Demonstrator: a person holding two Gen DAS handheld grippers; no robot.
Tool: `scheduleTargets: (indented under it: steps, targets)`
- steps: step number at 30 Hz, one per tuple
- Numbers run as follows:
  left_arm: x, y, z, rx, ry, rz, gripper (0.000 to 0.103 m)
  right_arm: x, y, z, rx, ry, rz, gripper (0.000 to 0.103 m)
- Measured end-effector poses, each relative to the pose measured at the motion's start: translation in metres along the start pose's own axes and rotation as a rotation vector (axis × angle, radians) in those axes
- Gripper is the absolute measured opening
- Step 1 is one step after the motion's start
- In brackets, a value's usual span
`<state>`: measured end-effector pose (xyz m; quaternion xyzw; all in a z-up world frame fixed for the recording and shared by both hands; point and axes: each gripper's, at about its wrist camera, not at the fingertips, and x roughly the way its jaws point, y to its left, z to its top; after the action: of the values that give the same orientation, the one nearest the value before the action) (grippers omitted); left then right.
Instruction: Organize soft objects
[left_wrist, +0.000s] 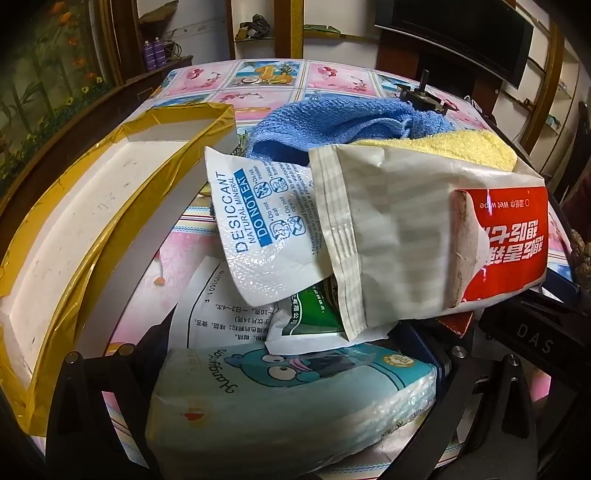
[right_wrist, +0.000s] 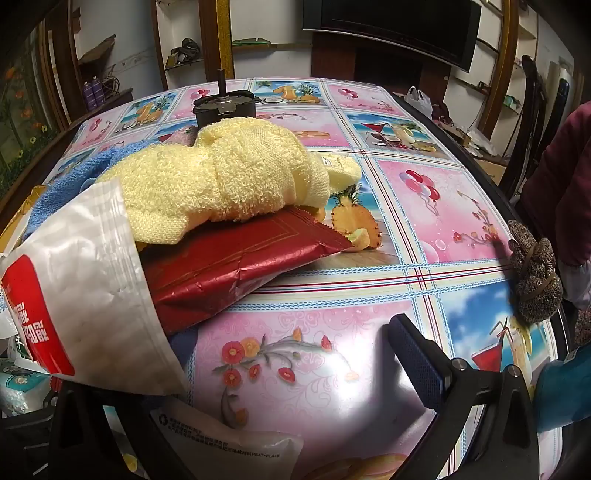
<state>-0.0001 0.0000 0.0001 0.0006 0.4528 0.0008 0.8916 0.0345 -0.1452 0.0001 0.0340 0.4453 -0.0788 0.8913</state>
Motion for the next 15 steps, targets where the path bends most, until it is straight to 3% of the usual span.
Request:
scheduleTargets:
  steps: [15]
  targets:
    - [0.0000,-0.0004,0.0000,0.000,0.000,0.000,0.103,0.0000,-0.0003,0.0000,0.001,0.001,0.001,0.103]
